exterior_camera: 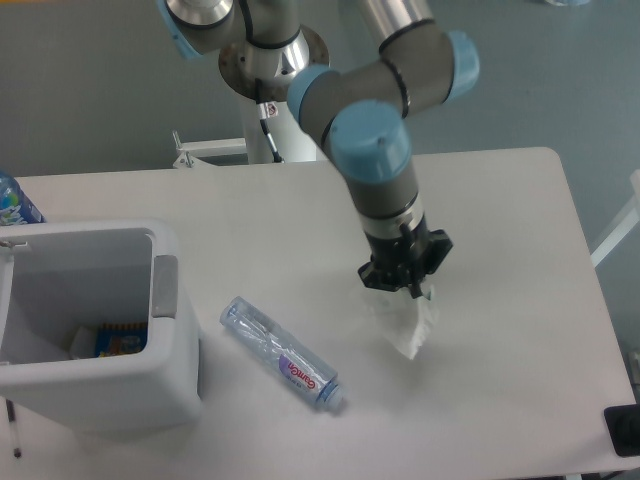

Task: Place the trash in the trash can
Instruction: 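Carry the tissue over the white bin opening, then open the gripper to drop the tissue into the bin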

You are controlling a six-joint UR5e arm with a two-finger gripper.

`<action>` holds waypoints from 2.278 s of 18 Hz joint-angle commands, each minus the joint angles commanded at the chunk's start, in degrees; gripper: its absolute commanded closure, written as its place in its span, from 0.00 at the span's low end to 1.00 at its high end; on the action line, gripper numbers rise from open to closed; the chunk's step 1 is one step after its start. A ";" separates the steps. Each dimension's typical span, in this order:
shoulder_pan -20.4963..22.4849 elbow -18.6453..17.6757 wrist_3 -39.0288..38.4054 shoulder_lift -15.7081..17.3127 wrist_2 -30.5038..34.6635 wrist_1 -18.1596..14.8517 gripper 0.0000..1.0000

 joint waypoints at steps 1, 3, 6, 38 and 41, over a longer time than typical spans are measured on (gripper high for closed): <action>0.61 0.44 0.00 0.44 -1.58 -0.09 1.00; 1.67 0.71 0.00 2.71 -5.01 -0.18 1.00; 3.69 2.55 -1.14 4.04 -12.38 -0.35 1.00; -20.65 -0.34 -5.45 8.00 -37.02 0.35 1.00; -20.74 -0.43 -5.02 7.56 -37.02 0.53 1.00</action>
